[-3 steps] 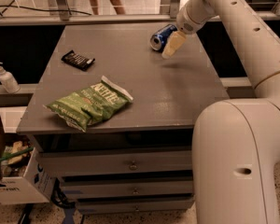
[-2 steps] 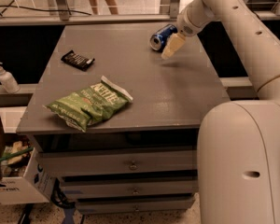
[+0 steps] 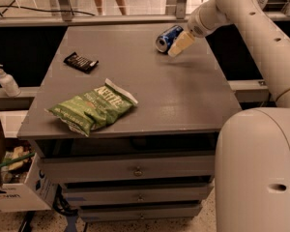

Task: Move pepsi can near green jalapeno chip bag

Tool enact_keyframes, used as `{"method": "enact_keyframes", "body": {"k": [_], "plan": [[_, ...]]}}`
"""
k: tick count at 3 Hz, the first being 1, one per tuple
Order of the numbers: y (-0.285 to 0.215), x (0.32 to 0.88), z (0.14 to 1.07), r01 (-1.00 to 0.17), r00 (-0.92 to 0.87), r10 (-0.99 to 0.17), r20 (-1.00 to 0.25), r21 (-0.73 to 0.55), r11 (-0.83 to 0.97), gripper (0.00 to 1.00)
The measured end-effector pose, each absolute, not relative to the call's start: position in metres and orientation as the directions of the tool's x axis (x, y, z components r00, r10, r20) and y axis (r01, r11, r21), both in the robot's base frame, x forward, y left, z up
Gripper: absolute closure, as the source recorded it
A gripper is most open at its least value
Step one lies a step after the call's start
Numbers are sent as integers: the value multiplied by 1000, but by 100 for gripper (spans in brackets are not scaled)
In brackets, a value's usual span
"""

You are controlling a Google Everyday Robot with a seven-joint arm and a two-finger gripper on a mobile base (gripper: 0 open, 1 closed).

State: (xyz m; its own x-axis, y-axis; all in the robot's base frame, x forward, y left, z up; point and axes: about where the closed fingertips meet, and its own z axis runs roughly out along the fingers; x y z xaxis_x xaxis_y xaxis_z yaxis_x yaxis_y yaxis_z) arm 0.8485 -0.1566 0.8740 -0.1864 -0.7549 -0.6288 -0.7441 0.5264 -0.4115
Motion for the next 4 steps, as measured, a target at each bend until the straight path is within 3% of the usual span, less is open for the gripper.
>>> {"method": "enact_keyframes", "body": {"k": [4], "plan": [[-162, 860, 869, -636, -330, -334, -883, -53, 770, 0]]}}
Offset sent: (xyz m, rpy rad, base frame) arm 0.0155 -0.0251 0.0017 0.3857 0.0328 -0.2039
